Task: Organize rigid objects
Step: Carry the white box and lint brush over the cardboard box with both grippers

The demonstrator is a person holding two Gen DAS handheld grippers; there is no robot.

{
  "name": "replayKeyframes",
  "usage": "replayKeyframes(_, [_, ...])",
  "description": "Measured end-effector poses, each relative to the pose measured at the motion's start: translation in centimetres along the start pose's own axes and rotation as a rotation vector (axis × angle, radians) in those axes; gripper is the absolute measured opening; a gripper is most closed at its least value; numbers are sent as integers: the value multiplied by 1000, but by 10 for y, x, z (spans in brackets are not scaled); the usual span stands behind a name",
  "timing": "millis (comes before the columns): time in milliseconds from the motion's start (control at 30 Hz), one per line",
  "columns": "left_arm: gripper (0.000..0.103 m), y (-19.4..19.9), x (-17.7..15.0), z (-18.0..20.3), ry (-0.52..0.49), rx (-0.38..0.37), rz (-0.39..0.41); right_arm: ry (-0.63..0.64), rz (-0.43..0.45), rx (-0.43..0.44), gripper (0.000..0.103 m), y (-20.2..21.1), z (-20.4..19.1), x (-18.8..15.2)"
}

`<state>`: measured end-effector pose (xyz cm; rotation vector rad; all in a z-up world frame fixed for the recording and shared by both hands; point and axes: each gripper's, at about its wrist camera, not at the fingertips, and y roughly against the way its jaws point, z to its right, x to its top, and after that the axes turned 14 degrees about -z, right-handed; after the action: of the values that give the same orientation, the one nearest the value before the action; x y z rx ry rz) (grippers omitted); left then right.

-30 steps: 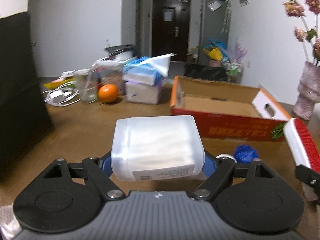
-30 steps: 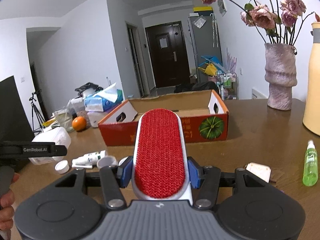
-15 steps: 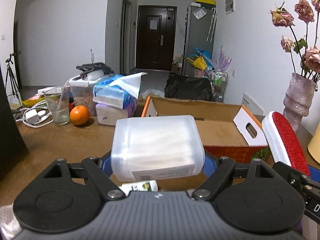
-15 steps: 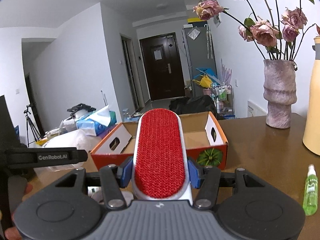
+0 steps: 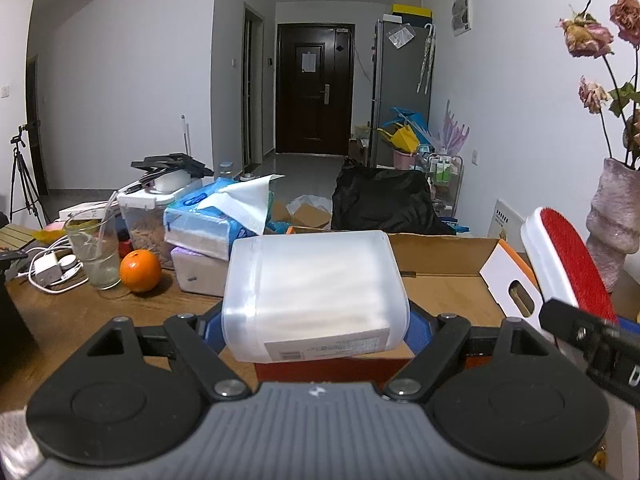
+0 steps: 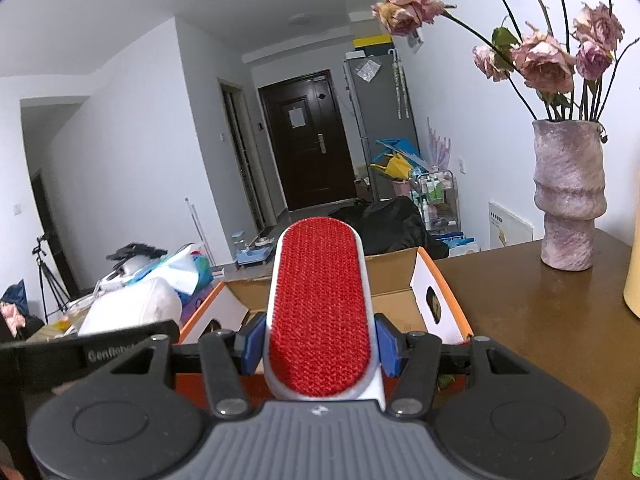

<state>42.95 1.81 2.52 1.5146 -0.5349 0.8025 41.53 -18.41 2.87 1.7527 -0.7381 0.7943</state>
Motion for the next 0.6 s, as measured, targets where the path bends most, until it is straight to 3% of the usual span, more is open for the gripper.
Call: replayKeyframes(600, [84,-79,42,15,-22,40,-38,-56,-63,-44,55,-82,12,52])
